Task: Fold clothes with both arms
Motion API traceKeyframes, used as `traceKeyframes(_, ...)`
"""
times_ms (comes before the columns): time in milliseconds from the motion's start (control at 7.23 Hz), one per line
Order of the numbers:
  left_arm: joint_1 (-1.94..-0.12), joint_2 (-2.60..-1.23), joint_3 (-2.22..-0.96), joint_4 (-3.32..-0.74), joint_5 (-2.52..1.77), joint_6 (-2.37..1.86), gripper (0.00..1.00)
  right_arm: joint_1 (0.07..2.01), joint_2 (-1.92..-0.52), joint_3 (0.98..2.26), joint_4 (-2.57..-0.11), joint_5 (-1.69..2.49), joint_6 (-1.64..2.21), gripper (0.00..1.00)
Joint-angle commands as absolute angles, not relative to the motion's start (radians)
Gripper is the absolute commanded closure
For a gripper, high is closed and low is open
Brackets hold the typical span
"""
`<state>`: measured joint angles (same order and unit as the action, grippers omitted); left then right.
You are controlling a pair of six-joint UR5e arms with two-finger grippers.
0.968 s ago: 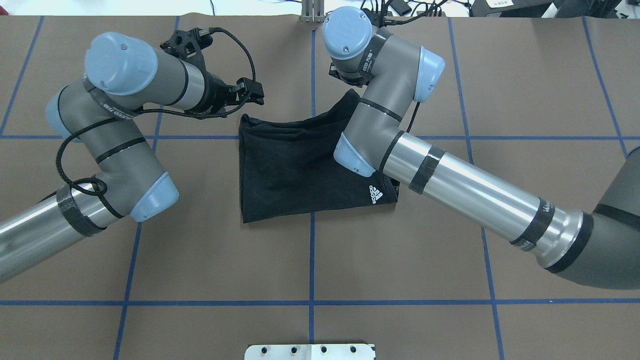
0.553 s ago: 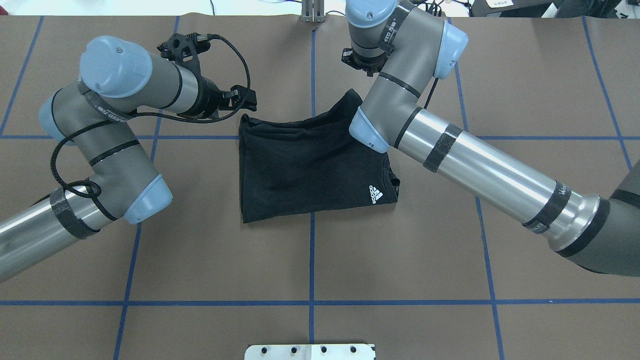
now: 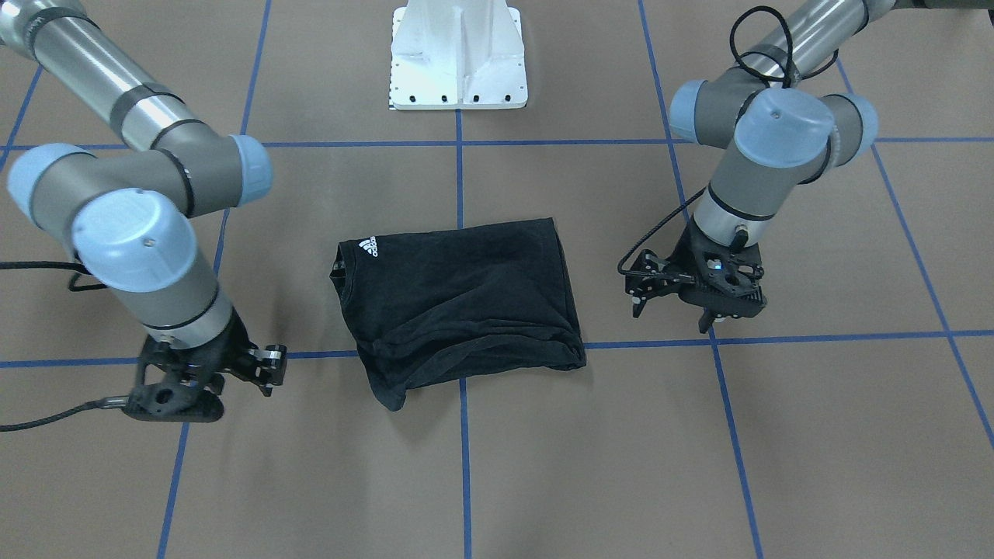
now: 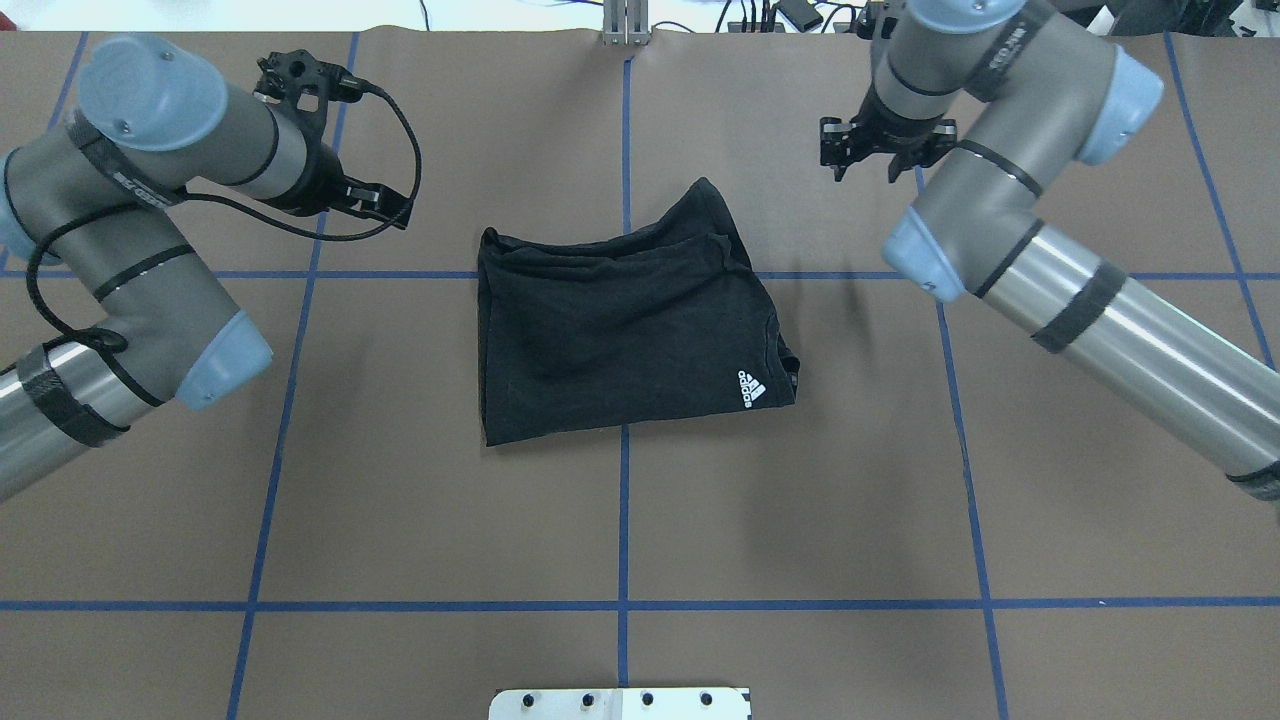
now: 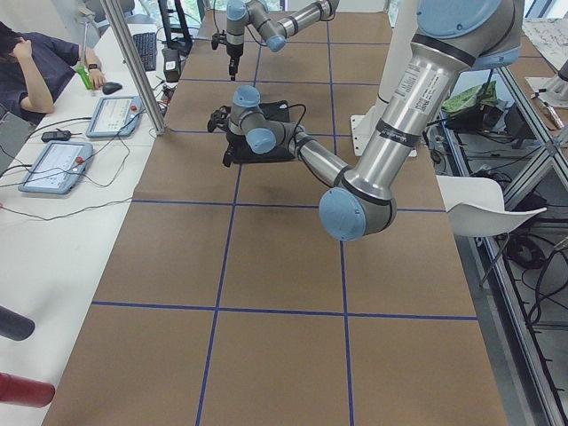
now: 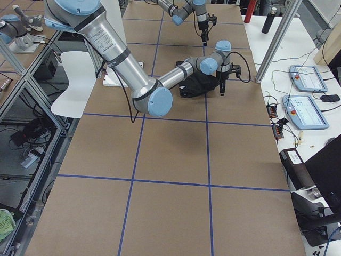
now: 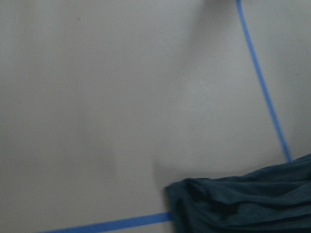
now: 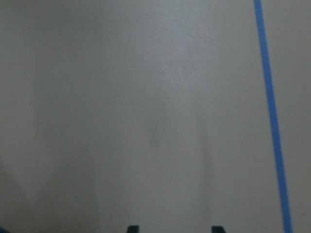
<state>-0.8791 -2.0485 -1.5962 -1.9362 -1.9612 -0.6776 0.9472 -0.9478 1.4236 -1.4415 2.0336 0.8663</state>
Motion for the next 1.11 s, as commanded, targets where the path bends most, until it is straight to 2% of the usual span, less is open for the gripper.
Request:
traceKeyframes(0, -1.009, -1.987, -1.597, -1.856, -2.043, -0.368, 0.0, 1.084, -1.195, 1.602, -1.469, 2.167, 0.61, 0.0)
traceKeyframes(415, -1.23, -1.883, -1.592, -1.755, -2.135, -0.087, 0.0, 1.257, -1.498, 1.779, -1.561, 2.194, 0.196, 0.0)
traceKeyframes(691, -1.351, -1.83, -1.589, -1.665, -2.19, 0.059, 0.0, 1.426, -1.662, 1.813, -1.562, 2.31, -0.004, 0.0)
traceKeyframes(968, -1.435, -1.839, -1.597, -1.422, -2.187, 0.112, 0.0, 1.563, -1.768, 1.839, -1.578, 2.321, -0.055, 0.01)
